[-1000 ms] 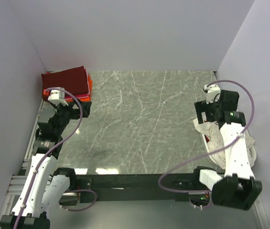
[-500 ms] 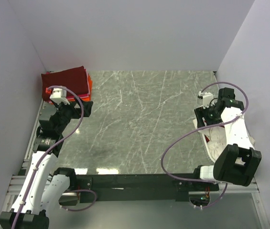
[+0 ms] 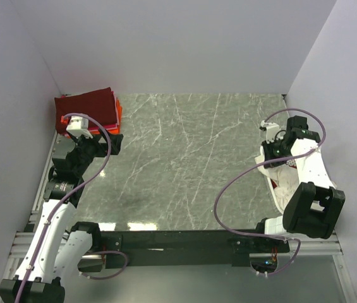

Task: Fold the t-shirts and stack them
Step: Grab the tshirt from the pile, then move the tshirt to the center of the board

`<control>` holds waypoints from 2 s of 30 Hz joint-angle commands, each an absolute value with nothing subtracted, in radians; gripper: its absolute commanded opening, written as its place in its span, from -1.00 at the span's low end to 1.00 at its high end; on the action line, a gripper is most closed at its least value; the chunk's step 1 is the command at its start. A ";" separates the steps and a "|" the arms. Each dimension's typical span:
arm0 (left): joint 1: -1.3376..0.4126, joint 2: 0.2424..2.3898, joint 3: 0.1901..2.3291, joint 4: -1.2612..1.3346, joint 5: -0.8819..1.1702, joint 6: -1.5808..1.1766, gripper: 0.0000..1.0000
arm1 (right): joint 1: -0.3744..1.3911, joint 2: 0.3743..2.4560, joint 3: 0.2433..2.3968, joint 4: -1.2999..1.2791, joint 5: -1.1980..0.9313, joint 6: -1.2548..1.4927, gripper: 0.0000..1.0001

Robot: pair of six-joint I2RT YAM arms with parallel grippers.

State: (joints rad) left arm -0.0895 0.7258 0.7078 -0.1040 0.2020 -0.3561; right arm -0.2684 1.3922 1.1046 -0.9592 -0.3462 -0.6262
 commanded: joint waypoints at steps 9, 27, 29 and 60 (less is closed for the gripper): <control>-0.094 0.719 0.741 -0.089 0.204 -0.337 0.99 | -0.272 1.151 1.302 -0.957 -0.322 -0.532 -1.00; -0.094 0.721 0.730 -0.083 0.192 -0.330 0.99 | -0.272 1.242 2.133 -0.908 -0.227 -0.278 -1.00; -0.094 0.721 0.729 -0.084 0.192 -0.328 0.99 | -0.272 1.259 2.184 -0.879 -0.227 -0.259 -1.00; -0.312 0.851 0.691 0.307 0.758 -0.443 0.99 | 0.027 1.479 2.487 -0.348 -0.543 0.156 -1.00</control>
State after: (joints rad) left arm -0.2268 0.8032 0.6384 0.1665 0.6781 -0.3943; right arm -0.1009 1.4895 2.5107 -0.3294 -0.6109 0.3153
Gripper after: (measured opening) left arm 0.995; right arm 0.016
